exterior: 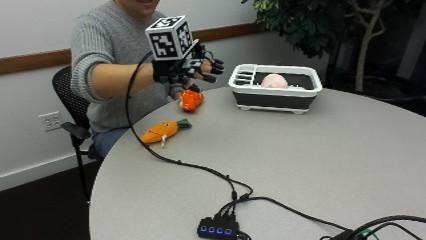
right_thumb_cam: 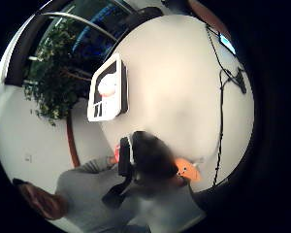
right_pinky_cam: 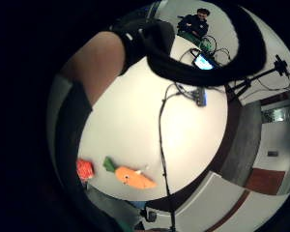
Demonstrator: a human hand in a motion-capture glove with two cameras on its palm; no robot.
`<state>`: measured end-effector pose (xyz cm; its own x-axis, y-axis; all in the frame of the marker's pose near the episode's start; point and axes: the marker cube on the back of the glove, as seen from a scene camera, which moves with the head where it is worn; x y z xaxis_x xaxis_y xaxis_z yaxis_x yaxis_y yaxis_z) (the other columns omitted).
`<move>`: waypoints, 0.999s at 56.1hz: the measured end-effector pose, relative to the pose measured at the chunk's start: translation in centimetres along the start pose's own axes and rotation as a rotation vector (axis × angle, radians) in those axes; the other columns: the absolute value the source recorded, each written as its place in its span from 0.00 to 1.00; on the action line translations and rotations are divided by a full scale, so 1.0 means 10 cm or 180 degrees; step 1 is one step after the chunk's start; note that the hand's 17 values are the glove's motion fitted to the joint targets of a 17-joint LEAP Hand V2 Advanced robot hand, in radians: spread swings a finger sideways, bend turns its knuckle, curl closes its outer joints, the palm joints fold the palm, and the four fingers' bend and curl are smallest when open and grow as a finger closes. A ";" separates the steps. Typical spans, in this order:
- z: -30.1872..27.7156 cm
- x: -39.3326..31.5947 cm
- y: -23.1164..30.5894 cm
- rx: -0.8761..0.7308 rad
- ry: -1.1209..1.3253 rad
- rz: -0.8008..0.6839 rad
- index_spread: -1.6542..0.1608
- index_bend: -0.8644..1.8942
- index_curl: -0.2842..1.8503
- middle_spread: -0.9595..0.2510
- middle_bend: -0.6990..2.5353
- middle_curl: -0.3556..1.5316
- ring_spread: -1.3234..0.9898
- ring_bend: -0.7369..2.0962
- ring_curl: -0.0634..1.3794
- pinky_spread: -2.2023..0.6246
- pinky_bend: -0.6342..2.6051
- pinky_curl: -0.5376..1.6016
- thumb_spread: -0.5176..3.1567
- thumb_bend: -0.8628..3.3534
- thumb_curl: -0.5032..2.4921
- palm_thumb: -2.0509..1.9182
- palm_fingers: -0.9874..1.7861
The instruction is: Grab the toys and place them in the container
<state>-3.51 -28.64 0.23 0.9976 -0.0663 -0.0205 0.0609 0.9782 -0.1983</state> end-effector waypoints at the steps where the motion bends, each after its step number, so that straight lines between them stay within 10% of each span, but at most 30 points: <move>1: 0.02 0.02 0.06 -0.0003 -0.0023 -0.0011 0.71 0.37 0.29 0.67 0.26 0.36 0.53 0.34 0.34 0.80 0.48 0.41 0.47 0.20 0.27 0.51 0.33; 44: 2.01 0.09 1.91 -0.0262 0.0424 0.0262 0.71 0.37 0.29 0.66 0.26 0.33 0.53 0.35 0.34 0.80 0.48 0.41 0.48 0.20 0.26 0.52 0.34; 56: 2.07 0.09 1.81 0.0434 0.0650 0.0151 0.70 0.34 0.24 0.58 0.39 0.41 0.41 0.56 0.43 0.70 0.48 0.41 0.54 0.22 0.27 0.55 0.62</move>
<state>-0.79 -6.88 16.89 0.9729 -0.0444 -0.2269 0.0318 0.9978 -0.0587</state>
